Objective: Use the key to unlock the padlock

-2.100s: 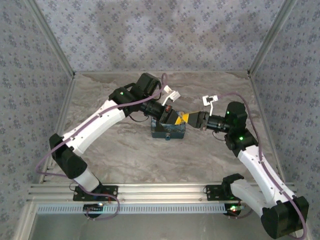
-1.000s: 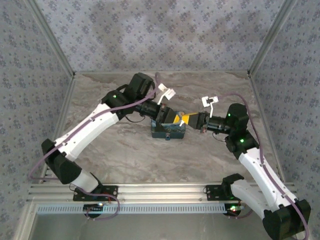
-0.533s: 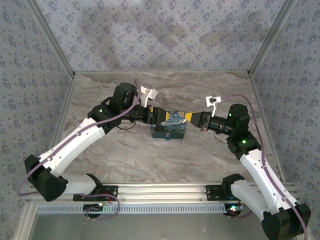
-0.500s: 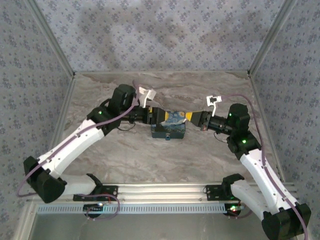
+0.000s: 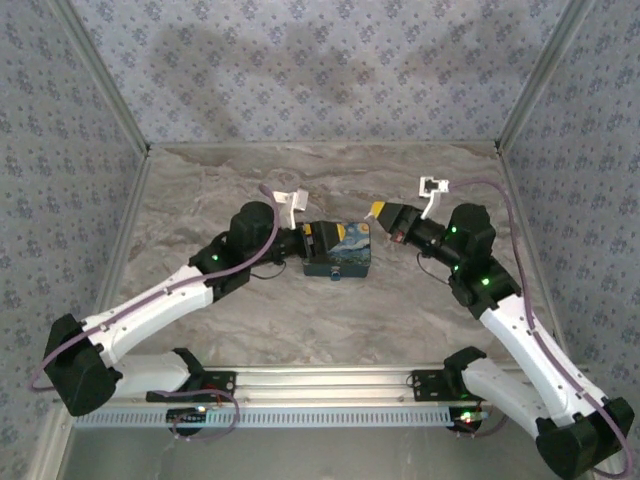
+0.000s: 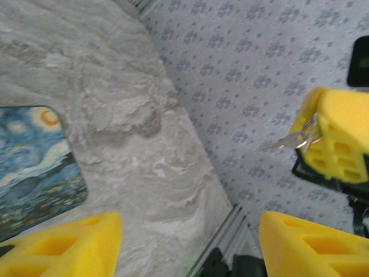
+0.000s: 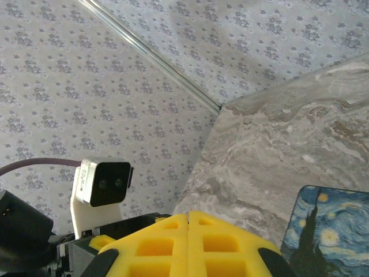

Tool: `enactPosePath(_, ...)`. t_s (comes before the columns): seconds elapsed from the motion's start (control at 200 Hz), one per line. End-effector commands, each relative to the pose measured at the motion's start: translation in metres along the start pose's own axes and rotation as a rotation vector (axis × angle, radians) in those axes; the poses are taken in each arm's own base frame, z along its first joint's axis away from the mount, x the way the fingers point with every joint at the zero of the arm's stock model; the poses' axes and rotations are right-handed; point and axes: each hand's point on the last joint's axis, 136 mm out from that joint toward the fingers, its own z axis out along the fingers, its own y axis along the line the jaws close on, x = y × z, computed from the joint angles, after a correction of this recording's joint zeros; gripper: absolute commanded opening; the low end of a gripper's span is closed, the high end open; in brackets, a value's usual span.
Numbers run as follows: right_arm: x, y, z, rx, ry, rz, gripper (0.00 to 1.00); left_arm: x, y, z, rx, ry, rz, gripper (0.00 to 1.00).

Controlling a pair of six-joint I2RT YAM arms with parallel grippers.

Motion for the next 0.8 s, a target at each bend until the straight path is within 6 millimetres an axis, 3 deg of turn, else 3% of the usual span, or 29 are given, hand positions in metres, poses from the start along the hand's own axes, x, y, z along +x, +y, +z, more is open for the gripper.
enactPosePath(0.0,-0.025,0.026,-0.008,-0.03,-0.135,-0.016,0.0,-0.032,-0.054,-0.01,0.16,-0.147,0.052,0.6)
enactPosePath(0.135,-0.018,0.027,-0.007,-0.047,-0.143,-0.011,0.0,-0.036,-0.078,-0.013,0.253,-0.18,0.065,0.54)
enactPosePath(0.305,-0.014,0.026,-0.008,-0.069,-0.158,0.004,0.0,-0.035,-0.091,-0.011,0.312,-0.167,0.061,0.49)
enactPosePath(0.795,-0.01,0.036,-0.009,-0.155,-0.159,0.039,0.0,-0.034,-0.102,-0.003,0.379,-0.147,0.037,0.52)
